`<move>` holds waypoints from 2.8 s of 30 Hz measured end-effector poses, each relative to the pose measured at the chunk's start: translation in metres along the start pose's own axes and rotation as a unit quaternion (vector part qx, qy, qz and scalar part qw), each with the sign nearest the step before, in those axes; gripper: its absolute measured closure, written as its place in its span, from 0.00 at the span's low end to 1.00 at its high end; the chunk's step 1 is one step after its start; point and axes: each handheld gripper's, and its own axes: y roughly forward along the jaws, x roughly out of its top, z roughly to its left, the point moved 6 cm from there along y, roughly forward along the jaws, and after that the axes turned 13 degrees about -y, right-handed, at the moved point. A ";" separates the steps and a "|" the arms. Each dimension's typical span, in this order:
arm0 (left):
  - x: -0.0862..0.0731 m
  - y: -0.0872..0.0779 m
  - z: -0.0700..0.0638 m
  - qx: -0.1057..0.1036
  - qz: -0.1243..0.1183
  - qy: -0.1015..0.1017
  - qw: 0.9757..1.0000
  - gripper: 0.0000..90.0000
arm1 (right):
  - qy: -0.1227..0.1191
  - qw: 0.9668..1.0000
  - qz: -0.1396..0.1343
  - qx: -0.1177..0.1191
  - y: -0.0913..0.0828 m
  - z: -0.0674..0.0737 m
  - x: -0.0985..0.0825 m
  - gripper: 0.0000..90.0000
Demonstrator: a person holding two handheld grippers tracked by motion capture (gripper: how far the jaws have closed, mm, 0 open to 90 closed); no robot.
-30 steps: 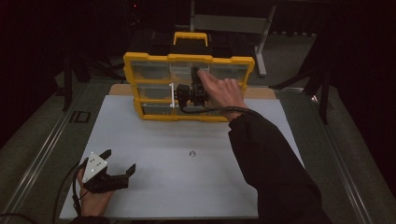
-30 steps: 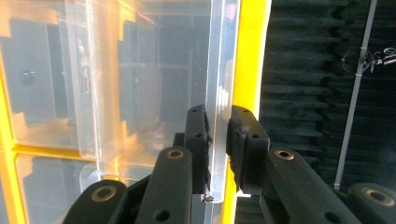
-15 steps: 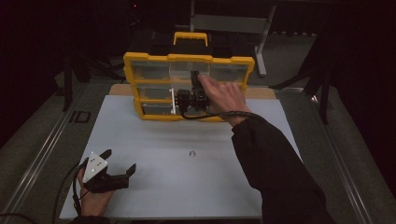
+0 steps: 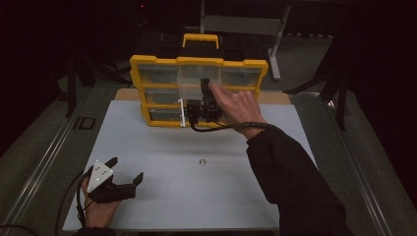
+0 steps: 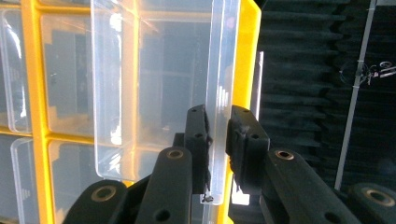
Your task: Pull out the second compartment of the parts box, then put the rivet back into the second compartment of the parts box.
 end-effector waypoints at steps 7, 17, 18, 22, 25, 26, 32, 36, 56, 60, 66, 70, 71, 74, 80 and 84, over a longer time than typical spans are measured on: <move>0.000 0.000 0.000 0.001 -0.001 0.001 1.000 0.00 | -0.001 1.000 -0.003 0.002 -0.009 0.000 0.001 0.87; 0.000 -0.001 0.000 0.000 -0.001 -0.001 1.000 0.00 | -0.002 1.000 -0.008 0.005 -0.020 0.001 0.004 0.86; 0.000 -0.001 0.000 0.000 -0.001 0.000 1.000 0.00 | -0.002 1.000 -0.009 0.006 -0.021 0.001 0.004 0.86; 0.000 -0.001 0.000 0.000 -0.001 -0.001 1.000 0.00 | -0.004 1.000 -0.010 0.003 -0.022 0.003 0.004 0.86; 0.000 0.000 0.001 0.001 0.000 -0.001 1.000 0.00 | -0.002 1.000 -0.013 0.006 -0.022 0.006 0.003 0.85; 0.000 0.000 0.001 0.001 0.000 -0.001 1.000 0.00 | 0.002 1.000 -0.015 0.004 -0.022 0.006 0.002 0.85; 0.000 -0.001 0.001 0.001 -0.001 -0.002 1.000 0.00 | 0.004 1.000 -0.018 0.005 -0.022 0.006 0.002 0.83; 0.000 -0.001 0.001 0.001 -0.001 -0.001 1.000 0.00 | 0.015 0.999 -0.029 0.017 -0.022 0.009 0.001 0.70; -0.002 -0.001 0.002 0.002 0.001 -0.002 1.000 0.00 | 0.108 0.993 -0.052 -0.015 -0.038 0.027 -0.010 0.20; -0.001 -0.001 0.001 0.001 0.000 -0.003 1.000 0.00 | 0.122 0.991 -0.060 -0.007 -0.039 0.034 -0.012 0.19; -0.001 0.001 0.000 0.000 0.004 0.001 1.000 0.00 | 0.156 0.985 -0.070 0.013 -0.040 0.049 -0.018 0.17; -0.001 0.001 0.000 0.001 0.004 0.002 1.000 0.00 | 0.185 0.979 -0.080 0.029 -0.041 0.059 -0.023 0.17; -0.001 0.001 -0.001 0.001 0.004 0.003 1.000 0.00 | 0.194 0.977 -0.083 0.035 -0.042 0.062 -0.024 0.16; -0.001 0.000 -0.001 0.003 0.004 0.003 1.000 0.00 | 0.223 0.969 -0.096 0.052 -0.043 0.068 -0.024 0.16; -0.001 -0.001 0.000 0.003 0.003 0.002 1.000 0.00 | 0.279 0.948 -0.124 0.089 -0.045 0.080 -0.023 0.16; -0.001 -0.001 0.000 0.002 0.002 0.001 1.000 0.00 | 0.326 0.926 -0.152 0.118 -0.046 0.087 -0.021 0.17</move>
